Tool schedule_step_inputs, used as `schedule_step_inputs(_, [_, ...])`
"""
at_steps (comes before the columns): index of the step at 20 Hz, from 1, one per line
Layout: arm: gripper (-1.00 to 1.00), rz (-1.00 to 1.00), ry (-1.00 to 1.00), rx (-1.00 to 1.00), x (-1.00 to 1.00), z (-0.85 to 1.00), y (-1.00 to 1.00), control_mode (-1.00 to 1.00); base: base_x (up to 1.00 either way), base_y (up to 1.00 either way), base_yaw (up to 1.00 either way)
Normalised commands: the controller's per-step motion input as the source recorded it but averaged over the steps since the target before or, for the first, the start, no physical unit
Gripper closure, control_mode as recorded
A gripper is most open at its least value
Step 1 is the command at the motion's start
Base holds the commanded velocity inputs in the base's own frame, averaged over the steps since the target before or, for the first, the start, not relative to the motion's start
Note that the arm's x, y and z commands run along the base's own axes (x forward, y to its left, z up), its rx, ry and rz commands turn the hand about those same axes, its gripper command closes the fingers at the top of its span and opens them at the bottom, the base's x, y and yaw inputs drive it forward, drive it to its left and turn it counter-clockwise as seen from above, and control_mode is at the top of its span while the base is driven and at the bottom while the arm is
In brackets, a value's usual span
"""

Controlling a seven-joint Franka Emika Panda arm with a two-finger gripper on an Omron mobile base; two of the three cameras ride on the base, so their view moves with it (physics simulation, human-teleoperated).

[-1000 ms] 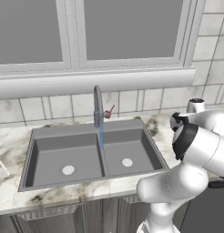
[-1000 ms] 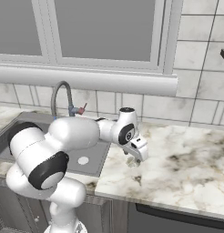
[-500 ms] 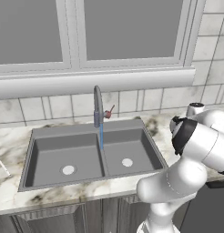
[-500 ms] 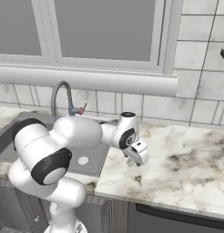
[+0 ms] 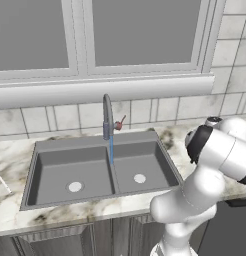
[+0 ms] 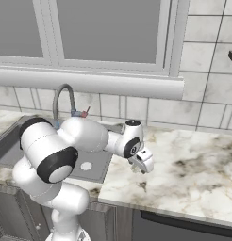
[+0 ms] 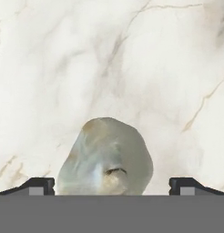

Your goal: Turn on the sink faucet. Then move the garlic from the counter to the sink. Turn off the sink. Move the vegetable from the sink to the pot next to the stove. Finally move the pot to the rear left burner.

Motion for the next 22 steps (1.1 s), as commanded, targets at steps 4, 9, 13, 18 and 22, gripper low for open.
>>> schedule_step_inputs(4, [-1.0, 0.0, -0.06, 0.03, 0.05, -0.19, -0.03, -1.0, 0.0, 0.0, 0.0])
schedule_step_inputs(9, [-1.0, 0.0, -0.09, 0.02, 0.0, -0.23, -0.07, -1.0, 0.0, 0.0, 0.0])
schedule_step_inputs(13, [1.0, 0.0, -0.06, 0.01, 0.01, -0.31, -0.02, -1.0, 0.0, 0.0, 0.0])
schedule_step_inputs(18, [1.0, 0.0, -0.03, 0.02, 0.03, -0.2, 0.05, -1.0, 0.0, 0.0, 0.0])
schedule_step_inputs(22, [1.0, 0.05, 0.0, 0.03, 0.0, 0.0, 0.52, -1.0, 0.0, 0.0, 0.0])
